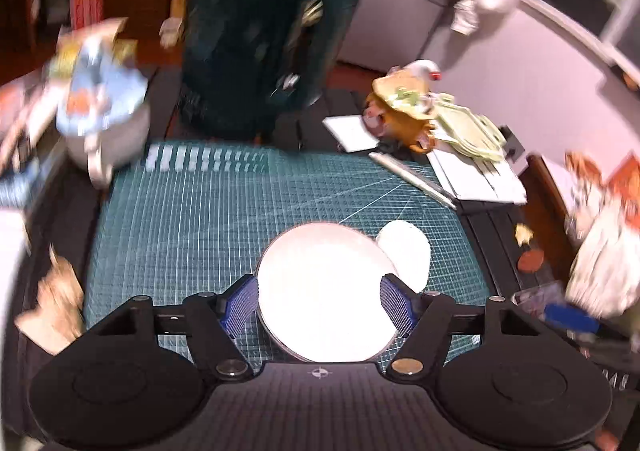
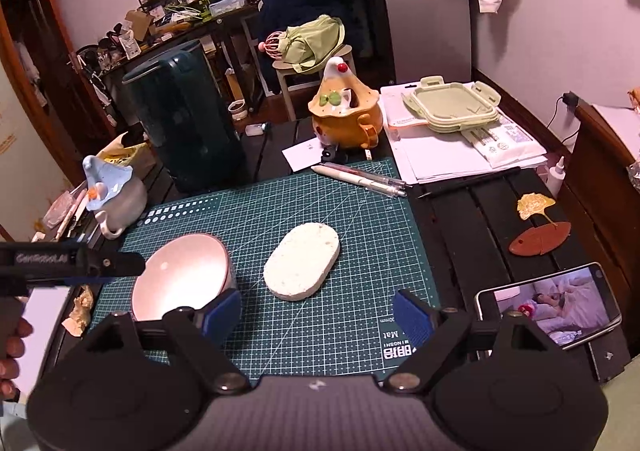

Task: Clean bowl
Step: 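Grasp the bowl rim with the left tool while the right tool grasps the white sponge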

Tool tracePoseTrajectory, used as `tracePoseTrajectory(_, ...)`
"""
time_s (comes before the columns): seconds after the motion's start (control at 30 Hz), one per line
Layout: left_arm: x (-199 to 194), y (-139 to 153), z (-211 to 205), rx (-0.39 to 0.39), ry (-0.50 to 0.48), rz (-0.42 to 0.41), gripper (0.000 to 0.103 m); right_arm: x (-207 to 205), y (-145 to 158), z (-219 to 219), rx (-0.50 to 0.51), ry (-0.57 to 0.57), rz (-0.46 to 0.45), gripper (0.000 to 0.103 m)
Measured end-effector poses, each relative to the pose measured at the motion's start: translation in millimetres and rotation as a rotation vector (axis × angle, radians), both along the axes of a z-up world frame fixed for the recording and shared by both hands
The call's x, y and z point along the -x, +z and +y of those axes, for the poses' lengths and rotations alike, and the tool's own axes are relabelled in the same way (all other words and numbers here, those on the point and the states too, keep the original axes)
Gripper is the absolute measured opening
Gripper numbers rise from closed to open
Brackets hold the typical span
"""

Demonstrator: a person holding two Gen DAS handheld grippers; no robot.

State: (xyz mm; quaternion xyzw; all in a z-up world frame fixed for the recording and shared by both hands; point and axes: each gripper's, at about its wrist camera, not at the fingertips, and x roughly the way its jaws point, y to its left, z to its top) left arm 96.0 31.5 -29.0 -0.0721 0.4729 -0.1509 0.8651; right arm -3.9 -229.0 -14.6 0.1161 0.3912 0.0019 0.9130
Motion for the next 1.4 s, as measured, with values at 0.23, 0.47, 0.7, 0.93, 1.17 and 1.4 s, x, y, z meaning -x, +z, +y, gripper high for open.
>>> tracePoseTrajectory(0.23, -13, -21, 5, 0.039, -0.006, 0.05, 0.044, -16, -3, -1, 0.0, 0.025, 0.02, 0.082)
tracePoseTrajectory(0.47, -24, -42, 9, 0.07, -0.001, 0.099, 0.041, -68, -13, -6, -0.014, 0.014, 0.123, 0.068)
tracePoseTrajectory(0.7, -34, -59, 17, 0.129, 0.028, 0.148, 0.018, -122, -48, -4, 0.018, -0.016, 0.268, 0.036)
tracePoseTrajectory(0.93, -38, -64, 15, 0.144, 0.037, 0.158, 0.018, -134, -70, -2, -0.073, -0.022, 0.287, 0.034)
tracePoseTrajectory(1.17, -39, -69, 12, 0.14, 0.042, 0.163, 0.018, -134, -69, -1, -0.093, -0.018, 0.26, 0.009)
tracePoseTrajectory(1.4, -37, -72, 17, 0.159, 0.084, 0.171, 0.011, -99, 3, 19, -0.027, 0.12, 0.063, 0.007)
